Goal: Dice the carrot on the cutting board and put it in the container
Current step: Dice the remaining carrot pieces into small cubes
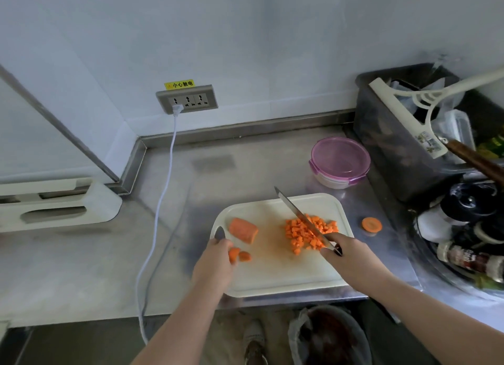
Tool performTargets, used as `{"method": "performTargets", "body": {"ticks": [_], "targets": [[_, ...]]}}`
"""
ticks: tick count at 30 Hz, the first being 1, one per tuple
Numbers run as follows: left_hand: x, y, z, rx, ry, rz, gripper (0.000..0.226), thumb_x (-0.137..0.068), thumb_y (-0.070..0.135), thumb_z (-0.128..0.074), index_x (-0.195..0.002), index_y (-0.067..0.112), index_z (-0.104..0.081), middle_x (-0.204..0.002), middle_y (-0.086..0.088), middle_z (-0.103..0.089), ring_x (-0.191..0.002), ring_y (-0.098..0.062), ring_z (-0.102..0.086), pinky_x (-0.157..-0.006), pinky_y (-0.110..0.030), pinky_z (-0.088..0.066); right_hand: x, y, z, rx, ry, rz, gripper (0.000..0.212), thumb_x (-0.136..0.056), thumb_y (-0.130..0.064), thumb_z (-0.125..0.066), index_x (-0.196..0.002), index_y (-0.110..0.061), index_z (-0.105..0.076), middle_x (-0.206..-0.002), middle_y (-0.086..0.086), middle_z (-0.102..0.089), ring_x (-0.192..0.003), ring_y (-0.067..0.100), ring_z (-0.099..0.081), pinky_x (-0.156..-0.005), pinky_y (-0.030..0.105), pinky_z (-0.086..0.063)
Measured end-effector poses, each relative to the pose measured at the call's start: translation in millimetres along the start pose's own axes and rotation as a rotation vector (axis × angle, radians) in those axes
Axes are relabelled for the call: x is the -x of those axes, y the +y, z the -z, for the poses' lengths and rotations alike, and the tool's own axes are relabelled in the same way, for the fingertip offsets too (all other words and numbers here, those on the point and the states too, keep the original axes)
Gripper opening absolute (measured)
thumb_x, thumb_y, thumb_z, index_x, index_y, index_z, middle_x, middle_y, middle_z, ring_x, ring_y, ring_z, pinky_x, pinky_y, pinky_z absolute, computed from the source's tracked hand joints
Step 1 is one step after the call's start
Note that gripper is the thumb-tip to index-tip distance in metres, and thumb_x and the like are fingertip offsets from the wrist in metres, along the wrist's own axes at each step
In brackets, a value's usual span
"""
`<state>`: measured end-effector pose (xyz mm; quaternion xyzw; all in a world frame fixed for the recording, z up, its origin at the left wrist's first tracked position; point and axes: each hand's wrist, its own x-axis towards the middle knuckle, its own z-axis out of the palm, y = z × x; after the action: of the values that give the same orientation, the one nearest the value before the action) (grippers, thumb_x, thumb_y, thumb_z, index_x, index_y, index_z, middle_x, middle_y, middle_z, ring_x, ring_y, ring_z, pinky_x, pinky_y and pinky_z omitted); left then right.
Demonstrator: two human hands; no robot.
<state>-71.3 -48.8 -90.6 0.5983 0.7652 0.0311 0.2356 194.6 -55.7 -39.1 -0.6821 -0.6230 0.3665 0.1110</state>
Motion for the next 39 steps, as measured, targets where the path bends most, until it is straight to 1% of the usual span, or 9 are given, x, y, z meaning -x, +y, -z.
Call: {"method": "performTargets", "body": {"ticks": [5,9,11,13,15,20,23,31,39], "targets": [[-3,4,1,0.006,0.008,0.003,0.004,-0.091,0.021,-0.053,-0.094,0.023,-0.053,-0.112,0.004,-0.051,-0.097,-0.016,-0.058,-0.079,-0.029,-0.047,3,-2,0,0.008,-0.005,-0.006,0.028,-0.097,-0.029,-0.049,-0.123,-0.023,-0.056,-0.065,-0.011,-0.049,-0.049,0.007,-0.043,-0.042,0.015,-0.031],[-1,6,4,0.206,0.064,-0.055,0.019,-0.089,0.014,-0.062,-0.078,0.026,-0.051,-0.084,0.011,-0.062,-0.083,-0.011,-0.062,-0.075,-0.027,-0.049,6,-1,1,-0.017,-0.003,-0.022,0.026,-0.097,-0.028,-0.049,-0.120,-0.022,-0.057,-0.065,-0.011,-0.047,-0.047,0.007,-0.041,-0.042,0.014,-0.033],[1,17,4,0.321,-0.022,-0.145,0.022,-0.086,0.012,-0.067,-0.078,0.029,-0.056,-0.077,0.015,-0.063,-0.078,-0.006,-0.062,-0.075,-0.022,-0.047,6,1,1,-0.022,0.000,-0.032,0.026,-0.096,-0.028,-0.049,-0.120,-0.022,-0.057,-0.064,-0.010,-0.048,-0.047,0.009,-0.041,-0.042,0.015,-0.032],[3,30,0,0.268,-0.169,-0.260,0.009,-0.086,0.017,-0.068,-0.091,0.023,-0.065,-0.085,0.013,-0.064,-0.085,-0.006,-0.062,-0.079,-0.019,-0.046,6,2,1,-0.025,0.000,-0.038,0.026,-0.096,-0.029,-0.049,-0.120,-0.022,-0.057,-0.065,-0.009,-0.050,-0.048,0.010,-0.042,-0.041,0.016,-0.031],[2,41,-5,0.169,-0.251,-0.355,0.013,-0.089,0.018,-0.065,-0.102,0.018,-0.067,-0.096,0.008,-0.065,-0.093,-0.007,-0.061,-0.085,-0.020,-0.047,6,2,1,-0.034,-0.006,-0.041,0.026,-0.097,-0.029,-0.048,-0.120,-0.022,-0.056,-0.065,-0.009,-0.049,-0.048,0.009,-0.042,-0.041,0.015,-0.031],[-4,38,-6,0.058,-0.132,-0.384,0.029,-0.094,0.018,-0.057,-0.123,0.022,-0.061,-0.123,0.009,-0.061,-0.111,-0.008,-0.058,-0.095,-0.025,-0.045,9,2,1,-0.054,-0.006,-0.040,0.028,-0.097,-0.028,-0.048,-0.123,-0.023,-0.055,-0.064,-0.009,-0.049,-0.045,0.008,-0.041,-0.040,0.015,-0.031],[-9,21,0,0.052,-0.059,-0.326,0.032,-0.092,0.013,-0.056,-0.122,0.024,-0.060,-0.122,0.006,-0.062,-0.109,-0.009,-0.060,-0.094,-0.030,-0.047,9,2,0,-0.059,-0.012,-0.048,0.028,-0.097,-0.029,-0.048,-0.124,-0.023,-0.054,-0.066,-0.010,-0.049,-0.046,0.008,-0.042,-0.040,0.015,-0.031],[2,40,-3,-0.263,-0.084,-0.515,0.036,-0.095,0.031,-0.053,-0.131,0.029,-0.050,-0.134,0.009,-0.046,-0.126,-0.016,-0.044,-0.103,-0.031,-0.035,13,0,-10,-0.098,-0.051,-0.060,0.024,-0.097,-0.028,-0.048,-0.118,-0.023,-0.057,-0.065,-0.007,-0.049,-0.049,0.008,-0.041,-0.042,0.014,-0.030],[1,43,-2,-0.173,-0.041,-0.378,0.021,-0.093,0.036,-0.055,-0.110,0.026,-0.059,-0.118,0.009,-0.057,-0.103,-0.012,-0.058,-0.092,-0.028,-0.043,13,0,-14,-0.102,-0.057,-0.050,0.028,-0.097,-0.029,-0.048,-0.123,-0.022,-0.057,-0.069,-0.008,-0.050,-0.049,0.007,-0.042,-0.045,0.015,-0.031]]}}
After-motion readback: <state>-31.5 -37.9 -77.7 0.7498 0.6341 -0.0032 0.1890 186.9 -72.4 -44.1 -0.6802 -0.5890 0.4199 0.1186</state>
